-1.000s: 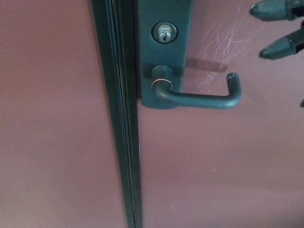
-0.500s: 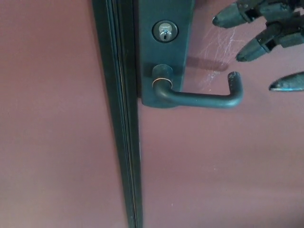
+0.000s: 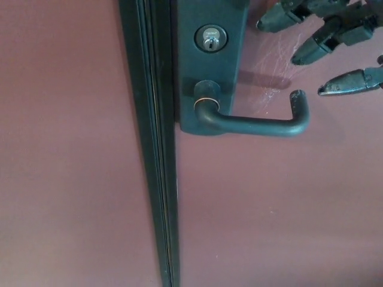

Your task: The robot walks towards the door handle and put its right hand on it and twist the handle

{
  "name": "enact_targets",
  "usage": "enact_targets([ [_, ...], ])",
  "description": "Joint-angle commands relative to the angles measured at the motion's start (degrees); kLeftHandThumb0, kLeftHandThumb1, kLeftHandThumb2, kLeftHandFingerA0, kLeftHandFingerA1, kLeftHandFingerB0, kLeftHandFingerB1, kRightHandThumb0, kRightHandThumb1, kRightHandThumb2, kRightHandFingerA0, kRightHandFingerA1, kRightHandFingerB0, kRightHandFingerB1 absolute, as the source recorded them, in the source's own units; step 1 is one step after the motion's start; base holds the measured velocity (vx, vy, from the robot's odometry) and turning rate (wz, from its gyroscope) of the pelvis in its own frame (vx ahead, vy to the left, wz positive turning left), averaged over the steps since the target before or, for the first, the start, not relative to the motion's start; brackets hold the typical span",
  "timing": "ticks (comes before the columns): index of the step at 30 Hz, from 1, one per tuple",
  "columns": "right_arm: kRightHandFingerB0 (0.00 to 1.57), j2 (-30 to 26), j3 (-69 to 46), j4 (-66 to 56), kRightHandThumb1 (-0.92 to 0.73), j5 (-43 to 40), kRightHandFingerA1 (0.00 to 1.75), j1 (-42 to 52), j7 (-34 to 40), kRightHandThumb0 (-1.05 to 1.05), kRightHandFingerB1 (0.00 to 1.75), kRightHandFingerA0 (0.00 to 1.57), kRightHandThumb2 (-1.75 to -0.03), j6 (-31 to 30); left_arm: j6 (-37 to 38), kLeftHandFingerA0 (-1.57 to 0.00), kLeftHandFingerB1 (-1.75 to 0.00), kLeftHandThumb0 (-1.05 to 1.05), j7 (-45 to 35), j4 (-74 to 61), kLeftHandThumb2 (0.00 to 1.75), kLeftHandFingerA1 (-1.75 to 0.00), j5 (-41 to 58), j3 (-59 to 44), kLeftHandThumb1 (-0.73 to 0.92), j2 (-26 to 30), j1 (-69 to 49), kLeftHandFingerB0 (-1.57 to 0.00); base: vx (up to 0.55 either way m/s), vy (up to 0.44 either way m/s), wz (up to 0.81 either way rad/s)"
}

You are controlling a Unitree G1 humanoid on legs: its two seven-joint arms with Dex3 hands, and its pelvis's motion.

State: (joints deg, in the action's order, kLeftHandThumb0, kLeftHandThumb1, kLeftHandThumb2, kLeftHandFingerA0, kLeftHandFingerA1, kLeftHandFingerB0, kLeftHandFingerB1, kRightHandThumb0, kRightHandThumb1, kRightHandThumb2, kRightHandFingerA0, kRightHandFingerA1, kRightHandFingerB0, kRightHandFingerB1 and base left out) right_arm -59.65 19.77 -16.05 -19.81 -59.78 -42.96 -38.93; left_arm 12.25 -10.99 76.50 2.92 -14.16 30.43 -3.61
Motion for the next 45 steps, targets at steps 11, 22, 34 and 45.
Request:
enact_targets([
  [11, 0.41, 6.5, 4.6, 4.0, -0.52, 12.6, 0.38, -3.9, -4.5, -0.61, 0.35, 0.38, -0.56, -1.5, -0.4, -0.69, -0.69, -0.14, -1.0, -0.3, 0.68, -0.86, -0.9, 0.2, 0.38, 0.4, 0.7, -0.54, 0.00, 0.000, 0.00],
  [22, 0.43, 10.7, 7.2, 5.6, -0.41, 17.3, 0.45, -6.4, -6.6, -0.59, 0.52, 0.23, -0.81, -3.1, -0.6, -0.70, -0.70, -0.14, -0.8, 0.1, 0.68, -0.88, -0.7, -0.2, 0.38, 0.5, 1.4, -0.55, 0.00, 0.000, 0.00],
  [34, 0.43, 12.9, 4.3, 6.1, -0.44, 18.8, 0.46, -6.3, -7.7, -0.63, 0.50, 0.27, -0.80, -2.6, -1.6, -0.69, -0.70, -0.15, -1.5, -0.5, 0.67, -0.85, -1.0, 0.4, 0.38, 2.4, 6.0, -0.57, 0.00, 0.000, 0.00],
  [45, 0.36, 14.1, 4.3, 6.9, -0.43, 21.1, 0.49, -5.9, -8.9, -0.61, 0.47, 0.34, -0.80, -1.9, -1.2, -0.69, -0.70, -0.15, -1.6, -0.4, 0.67, -0.86, -1.2, 0.4, 0.38, 1.9, 5.8, -0.57, 0.00, 0.000, 0.00],
])
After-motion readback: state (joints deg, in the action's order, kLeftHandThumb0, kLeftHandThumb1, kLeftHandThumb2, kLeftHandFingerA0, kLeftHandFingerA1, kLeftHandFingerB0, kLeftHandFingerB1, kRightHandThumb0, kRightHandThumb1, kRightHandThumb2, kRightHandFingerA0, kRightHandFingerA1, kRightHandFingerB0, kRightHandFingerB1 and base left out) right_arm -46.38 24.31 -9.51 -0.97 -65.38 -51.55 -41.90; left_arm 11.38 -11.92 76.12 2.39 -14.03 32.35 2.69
